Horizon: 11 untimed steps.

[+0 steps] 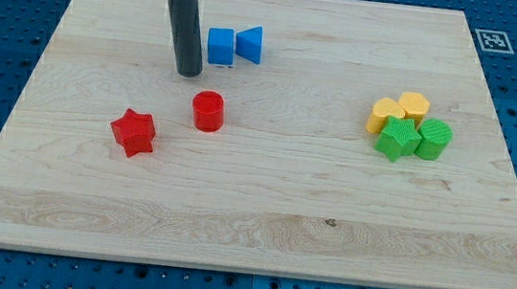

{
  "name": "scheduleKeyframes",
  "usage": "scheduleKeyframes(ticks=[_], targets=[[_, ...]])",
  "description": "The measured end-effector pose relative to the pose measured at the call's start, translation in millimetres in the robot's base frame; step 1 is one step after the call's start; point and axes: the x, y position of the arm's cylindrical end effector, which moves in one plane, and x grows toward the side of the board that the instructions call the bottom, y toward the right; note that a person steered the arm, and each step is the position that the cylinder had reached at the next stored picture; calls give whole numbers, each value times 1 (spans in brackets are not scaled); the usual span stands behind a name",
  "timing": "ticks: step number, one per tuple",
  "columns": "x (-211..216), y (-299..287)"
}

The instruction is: Move the red circle to the bottom of blue triangle

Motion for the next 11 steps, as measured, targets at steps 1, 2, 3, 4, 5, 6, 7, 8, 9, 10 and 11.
scheduleKeyframes(ticks=[1, 2, 3, 4, 5, 6, 7, 8, 9, 10, 11], targets=[[-5, 0], [-1, 0], [34, -6], [58, -6], [69, 1], [77, 12], [82, 21], [107, 22], [115, 23], [115, 32], [115, 51]])
